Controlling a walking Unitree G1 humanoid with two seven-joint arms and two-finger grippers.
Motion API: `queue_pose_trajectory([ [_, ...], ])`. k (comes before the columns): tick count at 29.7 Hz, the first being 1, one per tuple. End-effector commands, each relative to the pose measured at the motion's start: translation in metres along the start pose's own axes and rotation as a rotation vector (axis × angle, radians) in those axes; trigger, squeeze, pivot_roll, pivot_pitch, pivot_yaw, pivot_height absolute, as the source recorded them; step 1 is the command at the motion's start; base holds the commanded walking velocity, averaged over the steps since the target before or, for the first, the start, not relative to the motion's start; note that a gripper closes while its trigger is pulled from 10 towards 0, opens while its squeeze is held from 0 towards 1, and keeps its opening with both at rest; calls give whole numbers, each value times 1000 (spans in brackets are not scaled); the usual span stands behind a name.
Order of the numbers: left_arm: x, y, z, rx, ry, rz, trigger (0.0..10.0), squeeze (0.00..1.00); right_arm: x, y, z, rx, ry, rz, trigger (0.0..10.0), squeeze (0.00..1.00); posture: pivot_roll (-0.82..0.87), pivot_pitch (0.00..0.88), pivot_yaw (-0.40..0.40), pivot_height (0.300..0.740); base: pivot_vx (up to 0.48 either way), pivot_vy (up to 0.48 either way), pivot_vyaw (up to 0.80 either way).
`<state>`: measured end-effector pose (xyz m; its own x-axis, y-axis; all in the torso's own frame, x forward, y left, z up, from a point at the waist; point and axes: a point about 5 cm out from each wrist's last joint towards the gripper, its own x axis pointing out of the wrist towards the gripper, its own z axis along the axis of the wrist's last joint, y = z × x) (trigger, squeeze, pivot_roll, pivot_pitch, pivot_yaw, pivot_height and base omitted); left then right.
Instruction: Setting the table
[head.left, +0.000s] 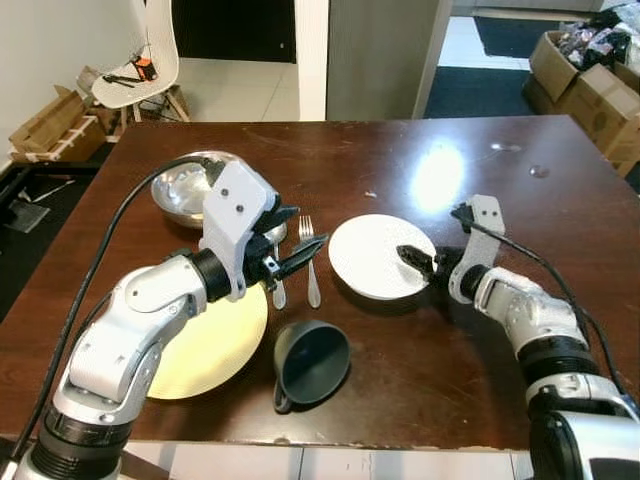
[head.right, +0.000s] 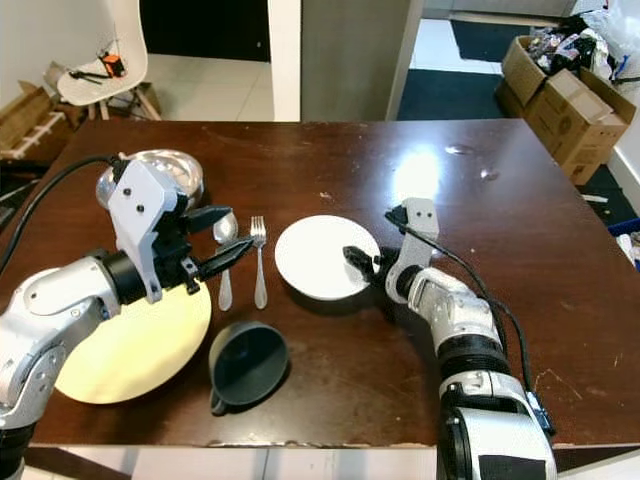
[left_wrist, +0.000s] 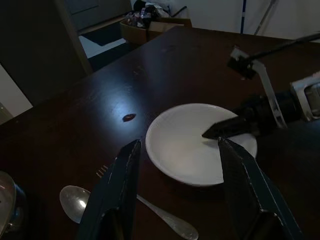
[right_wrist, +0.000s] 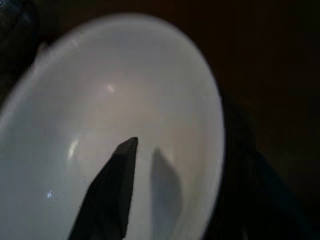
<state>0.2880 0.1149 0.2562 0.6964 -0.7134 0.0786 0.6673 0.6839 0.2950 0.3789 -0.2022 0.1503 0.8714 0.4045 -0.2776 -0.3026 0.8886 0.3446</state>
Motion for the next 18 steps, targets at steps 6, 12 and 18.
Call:
queue_pose_trajectory([
  [6, -1, 0, 1, 5, 4, 5, 10000, 0, -2, -7, -21, 7, 76, -25, 0, 0, 47, 77, 92, 740, 0, 0, 0],
  [12, -1, -1, 1, 4, 3, 7, 10000, 0, -4, -12, -20, 22, 39, -46, 0, 0, 43, 77, 92, 740, 0, 0, 0],
  [18, 1, -1, 0, 2, 3, 10, 10000, 0, -5, -11, -15, 56, -29, -22, 0, 0, 38, 73, 89, 740, 0, 0, 0],
])
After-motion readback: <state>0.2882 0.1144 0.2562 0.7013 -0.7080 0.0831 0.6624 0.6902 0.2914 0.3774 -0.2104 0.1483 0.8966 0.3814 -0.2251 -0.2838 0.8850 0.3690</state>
